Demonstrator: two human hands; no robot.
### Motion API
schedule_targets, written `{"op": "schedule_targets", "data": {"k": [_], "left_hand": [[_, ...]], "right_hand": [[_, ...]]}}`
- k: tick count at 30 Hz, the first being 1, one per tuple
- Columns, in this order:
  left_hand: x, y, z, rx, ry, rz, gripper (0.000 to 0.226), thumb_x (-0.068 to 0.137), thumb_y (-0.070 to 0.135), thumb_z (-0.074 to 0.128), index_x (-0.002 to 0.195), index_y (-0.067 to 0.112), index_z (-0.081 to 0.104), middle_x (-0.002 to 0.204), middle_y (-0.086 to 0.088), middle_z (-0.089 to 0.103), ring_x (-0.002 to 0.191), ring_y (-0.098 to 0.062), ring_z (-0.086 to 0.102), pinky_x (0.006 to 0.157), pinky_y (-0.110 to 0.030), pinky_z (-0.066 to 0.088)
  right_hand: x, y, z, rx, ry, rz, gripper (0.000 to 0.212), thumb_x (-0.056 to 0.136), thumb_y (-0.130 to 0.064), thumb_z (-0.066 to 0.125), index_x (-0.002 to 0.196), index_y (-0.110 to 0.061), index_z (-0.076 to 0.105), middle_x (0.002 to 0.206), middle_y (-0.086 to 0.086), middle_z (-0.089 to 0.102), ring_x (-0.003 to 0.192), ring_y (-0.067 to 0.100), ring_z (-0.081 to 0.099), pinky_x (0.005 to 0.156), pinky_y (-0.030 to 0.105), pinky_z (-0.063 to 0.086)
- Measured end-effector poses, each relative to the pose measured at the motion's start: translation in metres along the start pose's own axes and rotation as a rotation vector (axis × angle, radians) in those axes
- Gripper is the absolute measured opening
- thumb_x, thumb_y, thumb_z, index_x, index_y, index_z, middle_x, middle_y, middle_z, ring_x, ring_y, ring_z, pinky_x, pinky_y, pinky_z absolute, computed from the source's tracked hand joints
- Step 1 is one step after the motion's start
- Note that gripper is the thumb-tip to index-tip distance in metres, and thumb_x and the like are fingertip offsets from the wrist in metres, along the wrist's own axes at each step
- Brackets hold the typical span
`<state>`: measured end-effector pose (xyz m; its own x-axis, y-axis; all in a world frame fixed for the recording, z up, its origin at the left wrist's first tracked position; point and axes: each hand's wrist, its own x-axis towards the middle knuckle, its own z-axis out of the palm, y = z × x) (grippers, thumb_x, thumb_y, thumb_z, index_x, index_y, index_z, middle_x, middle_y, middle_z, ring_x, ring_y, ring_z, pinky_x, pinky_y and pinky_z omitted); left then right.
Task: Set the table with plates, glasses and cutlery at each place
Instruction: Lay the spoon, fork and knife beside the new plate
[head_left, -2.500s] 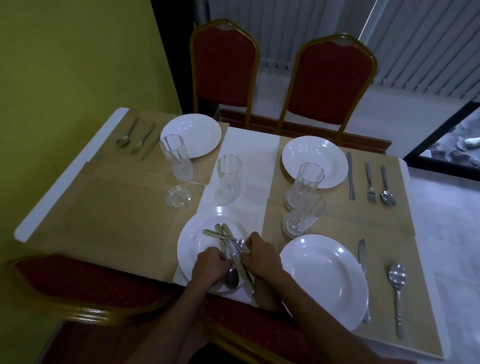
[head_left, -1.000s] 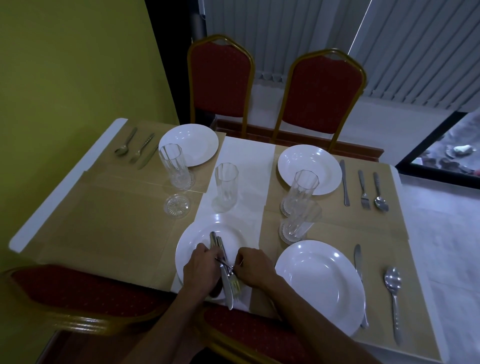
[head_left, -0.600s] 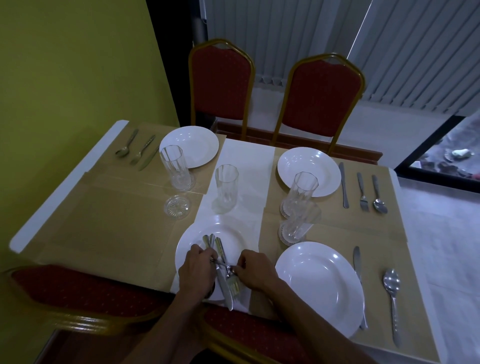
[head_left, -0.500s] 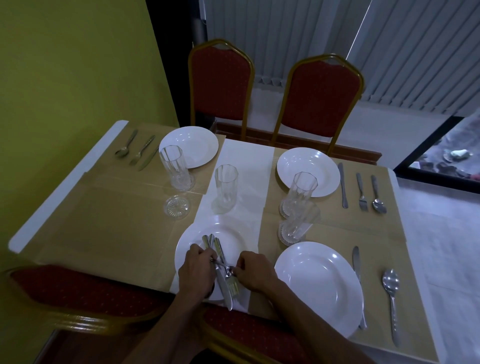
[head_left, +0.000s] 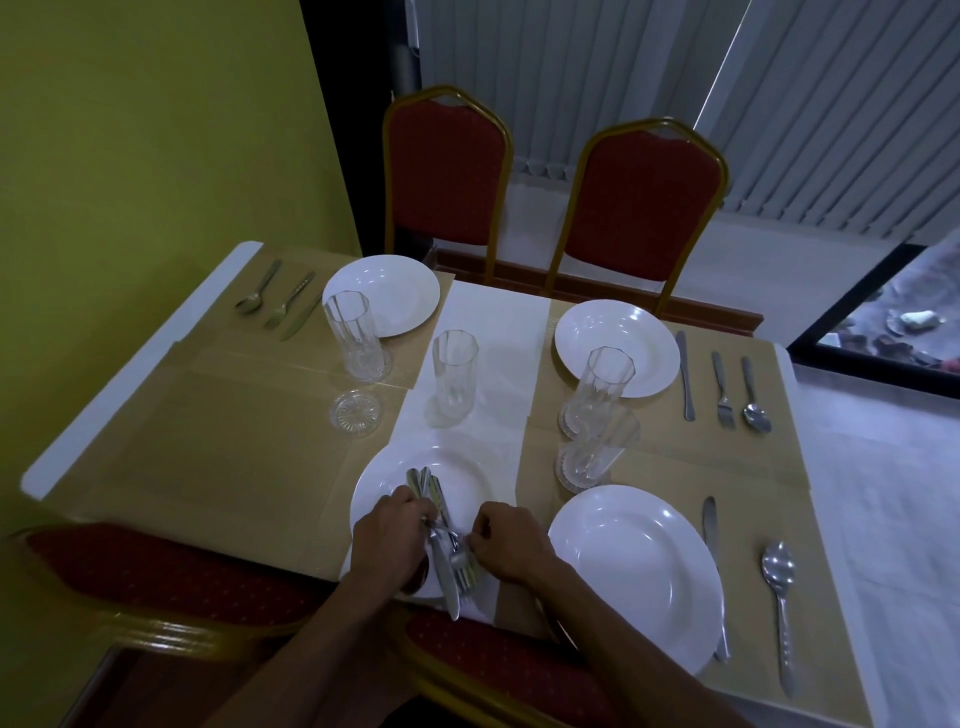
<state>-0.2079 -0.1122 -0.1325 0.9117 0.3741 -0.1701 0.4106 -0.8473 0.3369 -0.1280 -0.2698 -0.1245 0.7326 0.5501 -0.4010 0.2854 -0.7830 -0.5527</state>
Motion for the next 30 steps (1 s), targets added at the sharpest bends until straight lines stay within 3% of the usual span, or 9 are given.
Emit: {"op": "schedule_targets", "data": {"k": [8,12,16,20,24,28,30], "left_hand": [[-0.001,-0.002,-0.004,-0.006,0.010,-0.002,0.019,0.092,0.020,0.054,0.098,0.032,0.067,0.097,0.006,0.061,0.095,-0.018,0.061,0.069,-0.033,0.052],[-0.001,-0.003,-0.008,-0.012,0.005,-0.013,0.020,0.093,0.019,0.051,0.098,0.032,0.066,0.095,0.004,0.060,0.095,-0.019,0.061,0.067,-0.031,0.049],[0.000,-0.004,-0.012,-0.106,0.048,-0.073,0.021,0.093,0.021,0.050,0.100,0.034,0.065,0.094,0.004,0.061,0.092,-0.019,0.063,0.069,-0.032,0.050],[0.001,0.005,-0.011,-0.246,0.062,-0.079,0.020,0.094,0.020,0.056,0.105,0.031,0.067,0.099,0.004,0.065,0.091,-0.019,0.063,0.071,-0.031,0.050],[-0.004,0.012,-0.006,-0.399,0.050,-0.084,0.018,0.093,0.017,0.059,0.100,0.030,0.070,0.095,0.009,0.067,0.085,-0.014,0.065,0.071,-0.026,0.048],[-0.008,0.014,-0.002,-0.525,0.024,-0.086,0.019,0.092,0.015,0.061,0.096,0.031,0.070,0.086,0.012,0.066,0.072,-0.003,0.062,0.059,-0.006,0.042],[-0.009,0.016,-0.001,-0.564,0.003,-0.080,0.017,0.092,0.015,0.062,0.099,0.029,0.071,0.086,0.012,0.066,0.073,0.000,0.062,0.058,-0.003,0.043]], "right_hand": [[0.001,-0.002,-0.002,0.075,0.174,0.002,0.016,0.092,-0.030,0.058,0.096,-0.016,0.063,0.092,0.003,0.065,0.081,0.016,0.061,0.074,0.036,0.056],[-0.003,-0.002,-0.002,0.133,0.209,0.051,0.031,0.094,-0.035,0.056,0.120,-0.018,0.055,0.114,0.004,0.056,0.095,0.020,0.061,0.076,0.031,0.049],[-0.005,-0.003,-0.005,0.260,0.301,0.106,0.049,0.094,-0.033,0.059,0.137,-0.020,0.039,0.128,0.005,0.050,0.109,0.023,0.059,0.085,0.035,0.051],[-0.005,-0.009,-0.012,0.375,0.286,0.112,0.047,0.096,-0.033,0.058,0.136,-0.014,0.041,0.109,0.001,0.066,0.089,0.012,0.060,0.067,0.021,0.045],[-0.005,-0.016,-0.018,0.531,0.263,0.144,0.040,0.095,-0.032,0.060,0.128,-0.016,0.044,0.085,-0.004,0.069,0.072,0.016,0.069,0.060,0.022,0.051],[-0.004,-0.018,-0.024,0.611,0.233,0.170,0.024,0.092,-0.029,0.063,0.110,-0.013,0.060,0.077,-0.002,0.071,0.058,0.014,0.069,0.053,0.018,0.049],[-0.003,-0.019,-0.025,0.602,0.205,0.149,0.020,0.092,-0.026,0.063,0.102,-0.009,0.066,0.077,0.000,0.070,0.055,0.012,0.067,0.048,0.016,0.047]]}}
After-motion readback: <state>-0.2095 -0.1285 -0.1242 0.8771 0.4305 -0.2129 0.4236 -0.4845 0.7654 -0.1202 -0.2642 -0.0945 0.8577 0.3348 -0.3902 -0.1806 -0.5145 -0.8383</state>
